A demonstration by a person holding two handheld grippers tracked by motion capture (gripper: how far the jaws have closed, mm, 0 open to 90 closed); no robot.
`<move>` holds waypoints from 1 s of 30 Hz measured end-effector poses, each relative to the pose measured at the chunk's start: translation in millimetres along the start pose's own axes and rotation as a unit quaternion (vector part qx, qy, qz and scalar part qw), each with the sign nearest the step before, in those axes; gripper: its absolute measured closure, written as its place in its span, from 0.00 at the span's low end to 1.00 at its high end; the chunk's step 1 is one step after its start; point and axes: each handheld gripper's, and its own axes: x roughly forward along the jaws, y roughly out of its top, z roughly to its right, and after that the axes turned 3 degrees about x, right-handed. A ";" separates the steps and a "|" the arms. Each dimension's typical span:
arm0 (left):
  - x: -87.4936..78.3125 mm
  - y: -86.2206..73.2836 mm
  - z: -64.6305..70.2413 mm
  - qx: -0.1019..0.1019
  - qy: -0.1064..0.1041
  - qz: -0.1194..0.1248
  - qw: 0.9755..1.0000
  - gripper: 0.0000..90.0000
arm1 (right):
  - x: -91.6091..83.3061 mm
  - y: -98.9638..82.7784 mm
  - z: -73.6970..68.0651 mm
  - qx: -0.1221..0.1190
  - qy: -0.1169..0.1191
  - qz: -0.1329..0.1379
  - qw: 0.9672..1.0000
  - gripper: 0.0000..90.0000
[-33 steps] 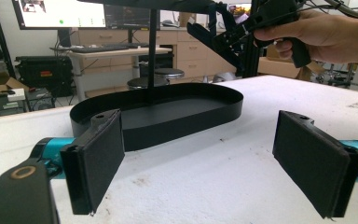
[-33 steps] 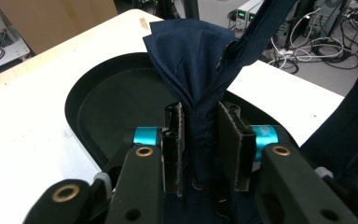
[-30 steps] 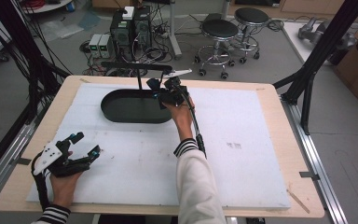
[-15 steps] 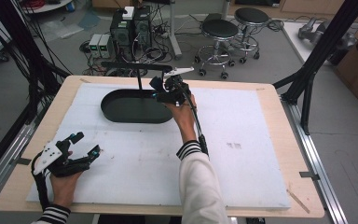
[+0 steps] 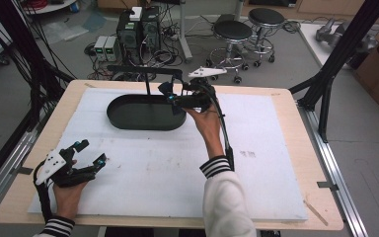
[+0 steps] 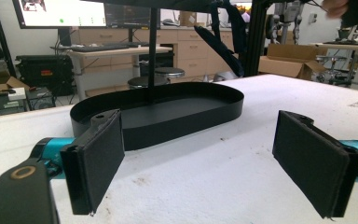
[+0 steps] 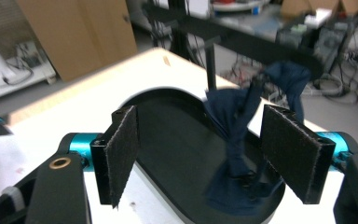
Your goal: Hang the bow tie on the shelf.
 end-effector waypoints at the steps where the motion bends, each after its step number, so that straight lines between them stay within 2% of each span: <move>1: -0.3 0.1 0.1 0.000 -0.001 0.000 1.000 0.18 | -8.7 -2.3 -3.4 -0.011 -0.005 0.022 1.000 0.31; 5: -0.2 0.1 0.4 0.001 -0.001 0.000 1.000 0.18 | -47.2 -14.7 -11.0 -0.020 0.000 0.052 0.998 0.31; 11: 0.5 0.3 0.6 0.002 -0.001 -0.003 1.000 0.18 | -107.3 -41.9 -21.2 -0.031 -0.013 0.097 0.995 0.27; 13: 0.5 0.4 0.7 0.003 -0.001 -0.004 1.000 0.18 | -127.7 -57.6 -25.1 -0.044 -0.020 0.116 0.992 0.23; 15: 0.7 0.4 1.0 0.003 -0.001 -0.005 1.000 0.18 | -147.8 -77.1 -28.0 -0.057 -0.037 0.127 0.990 0.21; 19: 1.4 0.6 0.5 0.003 -0.002 -0.008 1.000 0.18 | -180.1 -122.3 -25.2 -0.043 -0.072 0.141 0.986 0.17; 22: 1.9 0.8 -0.1 -0.001 0.000 -0.010 1.000 0.18 | -193.8 -158.1 -18.6 -0.022 -0.097 0.144 0.985 0.14; 24: 2.2 0.9 -0.1 -0.001 0.001 -0.012 1.000 0.18 | -196.3 -174.3 -15.0 -0.015 -0.108 0.144 0.984 0.14; 25: 2.4 0.9 0.0 -0.002 0.001 -0.012 1.000 0.18 | -196.2 -184.5 -12.4 -0.017 -0.120 0.146 0.982 0.14; 28: 2.6 0.9 -0.3 -0.003 0.000 -0.013 1.000 0.18 | -190.9 -203.7 -6.6 -0.011 -0.137 0.143 0.980 0.13; 30: 2.4 1.0 -0.5 -0.002 0.000 -0.013 1.000 0.18 | -186.2 -211.3 -3.6 -0.016 -0.152 0.138 0.979 0.13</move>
